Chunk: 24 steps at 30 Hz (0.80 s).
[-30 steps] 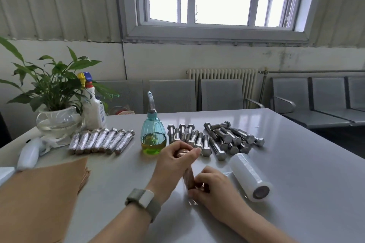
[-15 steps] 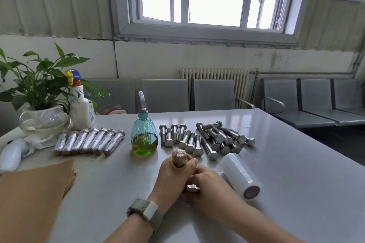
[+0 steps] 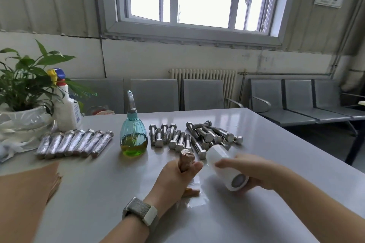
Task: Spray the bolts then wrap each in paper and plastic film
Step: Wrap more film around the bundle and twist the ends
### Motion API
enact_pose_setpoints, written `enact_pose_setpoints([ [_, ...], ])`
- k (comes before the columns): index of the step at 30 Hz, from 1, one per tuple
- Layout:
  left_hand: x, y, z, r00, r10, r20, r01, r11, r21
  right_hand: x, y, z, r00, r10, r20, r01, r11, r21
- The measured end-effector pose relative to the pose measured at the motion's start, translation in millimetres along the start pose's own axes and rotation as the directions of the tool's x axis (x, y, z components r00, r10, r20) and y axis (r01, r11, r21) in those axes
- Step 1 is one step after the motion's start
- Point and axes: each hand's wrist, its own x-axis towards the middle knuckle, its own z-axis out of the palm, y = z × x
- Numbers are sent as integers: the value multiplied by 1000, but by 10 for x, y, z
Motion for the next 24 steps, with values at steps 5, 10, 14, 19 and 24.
enact_pose_setpoints([
  [5, -2, 13, 63, 987, 152, 54, -161, 948, 276, -106, -270, -197, 984, -108, 143, 20, 858, 513],
  [10, -4, 25, 4, 988, 132, 83, -145, 971, 188, -100, -342, -179, 980, -157, 124, 68, 845, 530],
  [14, -10, -17, -26, 978, 200, 54, -207, 930, 303, -95, -356, -188, 974, -190, 123, 93, 831, 549],
  [19, -50, -3, -150, 965, 243, 97, -261, 912, 316, -92, -349, -210, 964, -231, 134, 126, 835, 535],
  [24, -249, 133, -485, 986, 73, 148, -72, 997, -11, -65, -353, -76, 947, -270, 173, 149, 849, 507],
])
